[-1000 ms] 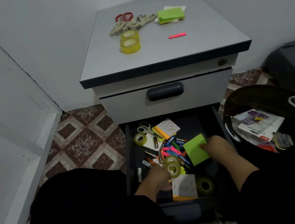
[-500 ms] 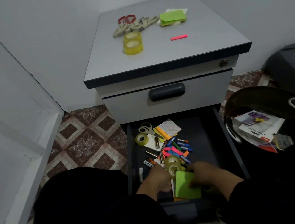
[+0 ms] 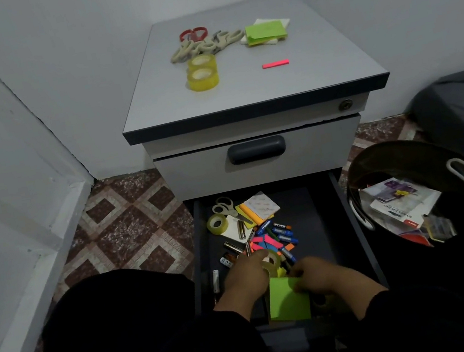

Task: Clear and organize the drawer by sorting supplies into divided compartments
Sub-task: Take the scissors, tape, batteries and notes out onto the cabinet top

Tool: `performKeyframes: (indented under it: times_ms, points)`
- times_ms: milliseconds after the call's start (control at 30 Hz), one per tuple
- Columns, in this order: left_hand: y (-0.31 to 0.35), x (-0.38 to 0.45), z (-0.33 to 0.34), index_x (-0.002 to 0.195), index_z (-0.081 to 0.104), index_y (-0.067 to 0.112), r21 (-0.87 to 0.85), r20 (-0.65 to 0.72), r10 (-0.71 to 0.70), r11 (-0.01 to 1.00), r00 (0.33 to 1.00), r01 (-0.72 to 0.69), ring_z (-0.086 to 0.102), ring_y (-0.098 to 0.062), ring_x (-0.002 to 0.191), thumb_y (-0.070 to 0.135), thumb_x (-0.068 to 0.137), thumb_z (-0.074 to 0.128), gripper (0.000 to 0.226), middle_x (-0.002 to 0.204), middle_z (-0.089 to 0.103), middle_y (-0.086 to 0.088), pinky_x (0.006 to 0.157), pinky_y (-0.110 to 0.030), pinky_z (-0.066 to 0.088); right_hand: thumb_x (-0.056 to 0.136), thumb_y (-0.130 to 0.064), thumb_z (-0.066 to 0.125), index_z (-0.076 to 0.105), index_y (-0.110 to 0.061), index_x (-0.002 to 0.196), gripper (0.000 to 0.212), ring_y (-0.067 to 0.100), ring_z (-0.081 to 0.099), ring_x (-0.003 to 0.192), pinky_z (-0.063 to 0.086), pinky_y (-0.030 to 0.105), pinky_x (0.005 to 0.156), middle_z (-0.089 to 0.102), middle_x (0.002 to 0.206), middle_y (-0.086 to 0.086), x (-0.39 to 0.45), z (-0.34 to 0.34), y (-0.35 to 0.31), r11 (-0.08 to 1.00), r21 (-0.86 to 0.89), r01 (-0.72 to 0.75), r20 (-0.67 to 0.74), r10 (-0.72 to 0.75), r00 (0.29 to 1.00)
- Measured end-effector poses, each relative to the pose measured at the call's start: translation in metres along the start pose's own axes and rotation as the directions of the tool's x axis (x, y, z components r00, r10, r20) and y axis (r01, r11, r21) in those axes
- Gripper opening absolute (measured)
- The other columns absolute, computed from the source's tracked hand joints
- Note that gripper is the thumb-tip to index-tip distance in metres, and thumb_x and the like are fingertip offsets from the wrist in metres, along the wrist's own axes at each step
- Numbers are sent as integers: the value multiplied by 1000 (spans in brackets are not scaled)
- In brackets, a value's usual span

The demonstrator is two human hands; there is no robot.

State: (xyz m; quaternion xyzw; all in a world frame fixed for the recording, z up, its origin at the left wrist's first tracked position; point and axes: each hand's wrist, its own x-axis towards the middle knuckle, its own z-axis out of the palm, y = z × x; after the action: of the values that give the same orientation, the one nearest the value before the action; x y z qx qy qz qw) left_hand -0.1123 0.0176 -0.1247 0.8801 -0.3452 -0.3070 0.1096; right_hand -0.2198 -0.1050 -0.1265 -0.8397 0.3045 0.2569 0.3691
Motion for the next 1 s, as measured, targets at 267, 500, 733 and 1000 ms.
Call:
performKeyframes:
  times_ms: [267, 500, 733, 1000]
  points:
    - [7, -2, 1, 127, 53, 14, 364, 19, 53, 930, 998, -56, 53, -37, 114, 5, 91, 47, 38, 126, 51, -16, 90, -46, 49, 91, -13, 57, 63, -10, 122, 32, 20, 57, 112, 44, 25, 84, 60, 124, 10, -3, -2, 1, 998, 64, -23, -6, 23, 1000]
    - [15, -11, -25, 140, 43, 27, 245, -101, 60, 969, 993, -34, 50, -35, 119, 13, 95, 40, 47, 133, 44, -13, 94, -40, 44, 87, -1, 57, 65, -10, 88, 12, 17, 58, 84, 45, 25, 71, 63, 93, 8, -7, -23, -3, 931, 366, 13, -73, 15, 997]
    - [26, -23, -67, 138, 42, 30, 7, -392, 130, 990, 911, -138, 52, -31, 107, 19, 96, 40, 44, 120, 49, -8, 84, -38, 46, 88, 4, 61, 62, -4, 97, 13, 13, 59, 74, 48, 15, 59, 63, 85, 6, -38, -66, -31, 659, 672, 336, -377, -85, 922]
    - [64, -43, -173, 127, 56, 10, 14, -870, 245, 879, 427, -477, 50, -25, 87, 7, 91, 38, 40, 103, 50, -11, 70, -40, 44, 94, -6, 56, 66, -20, 98, 18, 26, 63, 85, 49, 42, 80, 68, 96, 12, -79, -140, -70, 433, 669, 604, -658, -34, 753]
